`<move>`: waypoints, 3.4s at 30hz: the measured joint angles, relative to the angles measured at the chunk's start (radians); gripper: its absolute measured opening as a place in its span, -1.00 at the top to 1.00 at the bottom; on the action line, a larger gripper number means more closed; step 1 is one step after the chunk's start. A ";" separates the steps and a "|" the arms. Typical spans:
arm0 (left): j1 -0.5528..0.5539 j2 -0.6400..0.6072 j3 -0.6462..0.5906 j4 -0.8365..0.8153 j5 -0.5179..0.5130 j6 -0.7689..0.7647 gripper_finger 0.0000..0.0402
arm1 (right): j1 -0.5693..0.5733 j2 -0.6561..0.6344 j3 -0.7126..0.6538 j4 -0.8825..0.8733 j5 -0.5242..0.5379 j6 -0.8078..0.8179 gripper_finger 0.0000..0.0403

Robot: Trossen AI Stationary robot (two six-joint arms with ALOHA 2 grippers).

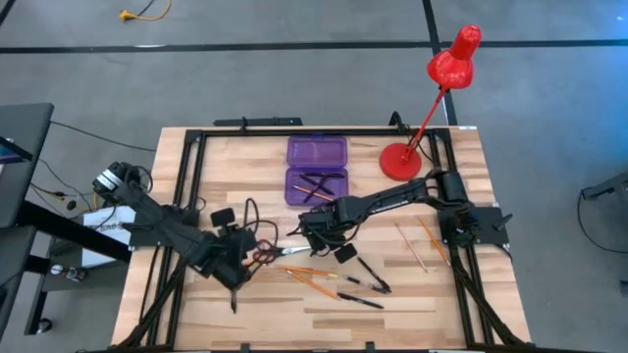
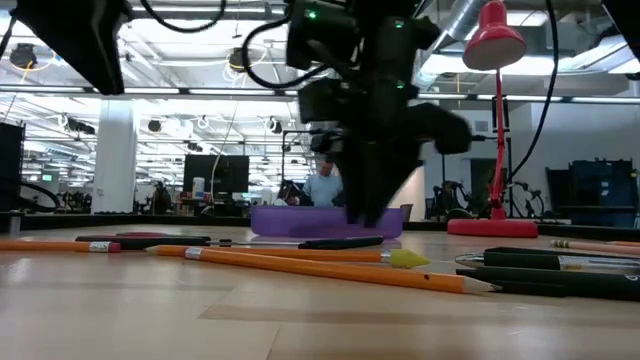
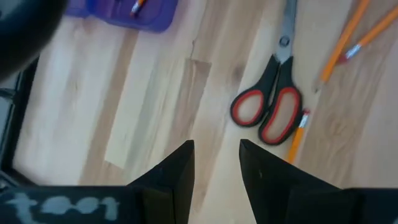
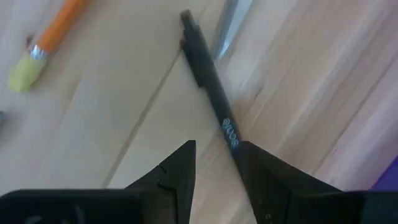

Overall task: Pick & place school supplies into a supply box
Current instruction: Put the black pen into the purple supply box

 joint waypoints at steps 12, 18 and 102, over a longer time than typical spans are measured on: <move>-0.095 -0.058 -0.013 -0.072 -0.088 -0.230 0.42 | -0.019 0.005 -0.028 0.027 0.012 0.014 0.40; -0.094 -0.058 -0.013 -0.070 -0.103 -0.233 0.42 | -0.026 0.005 -0.028 0.030 0.010 0.025 0.40; -0.058 -0.058 -0.027 -0.090 -0.048 -0.125 0.42 | -0.315 -0.226 0.030 0.005 0.024 0.296 0.09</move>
